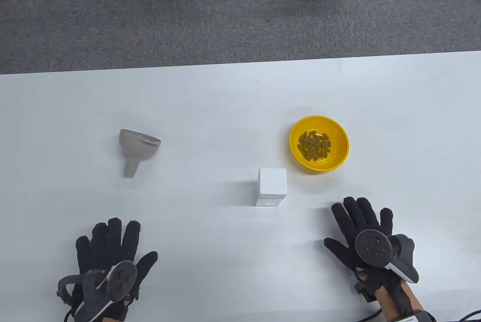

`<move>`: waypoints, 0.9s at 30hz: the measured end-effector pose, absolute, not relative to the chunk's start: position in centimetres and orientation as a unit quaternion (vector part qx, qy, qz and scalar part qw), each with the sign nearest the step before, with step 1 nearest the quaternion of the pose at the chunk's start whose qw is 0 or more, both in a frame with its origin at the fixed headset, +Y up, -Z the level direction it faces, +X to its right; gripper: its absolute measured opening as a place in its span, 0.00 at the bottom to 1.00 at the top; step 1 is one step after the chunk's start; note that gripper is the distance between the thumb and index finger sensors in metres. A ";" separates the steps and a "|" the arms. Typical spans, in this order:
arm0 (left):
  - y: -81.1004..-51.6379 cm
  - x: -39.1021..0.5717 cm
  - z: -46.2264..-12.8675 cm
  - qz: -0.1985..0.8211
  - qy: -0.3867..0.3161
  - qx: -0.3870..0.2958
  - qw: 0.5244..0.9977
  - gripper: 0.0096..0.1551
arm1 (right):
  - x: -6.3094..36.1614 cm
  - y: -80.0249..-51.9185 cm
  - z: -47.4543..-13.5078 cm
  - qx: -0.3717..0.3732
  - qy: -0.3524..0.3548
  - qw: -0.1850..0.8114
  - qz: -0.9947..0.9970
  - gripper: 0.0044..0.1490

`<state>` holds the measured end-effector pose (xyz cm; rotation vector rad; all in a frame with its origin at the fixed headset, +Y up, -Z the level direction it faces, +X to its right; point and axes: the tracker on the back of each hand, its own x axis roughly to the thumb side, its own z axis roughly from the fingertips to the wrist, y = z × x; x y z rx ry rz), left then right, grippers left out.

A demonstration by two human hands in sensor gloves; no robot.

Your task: Transfer raisins through funnel into coffee jar

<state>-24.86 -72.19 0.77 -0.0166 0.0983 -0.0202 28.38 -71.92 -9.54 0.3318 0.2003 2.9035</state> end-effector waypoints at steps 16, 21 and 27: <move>-71.7 -25.2 0.8 0.003 0.050 -0.004 0.999 0.51 | 26.3 -71.2 -11.4 0.089 0.099 0.209 0.969 0.58; -71.6 -25.3 0.7 0.014 0.050 -0.004 0.999 0.51 | 24.2 -70.8 -13.3 0.075 0.134 0.339 0.928 0.60; -71.6 -25.3 0.7 0.018 0.045 -0.003 0.999 0.51 | 21.3 -71.5 -15.2 0.075 0.164 0.404 0.897 0.62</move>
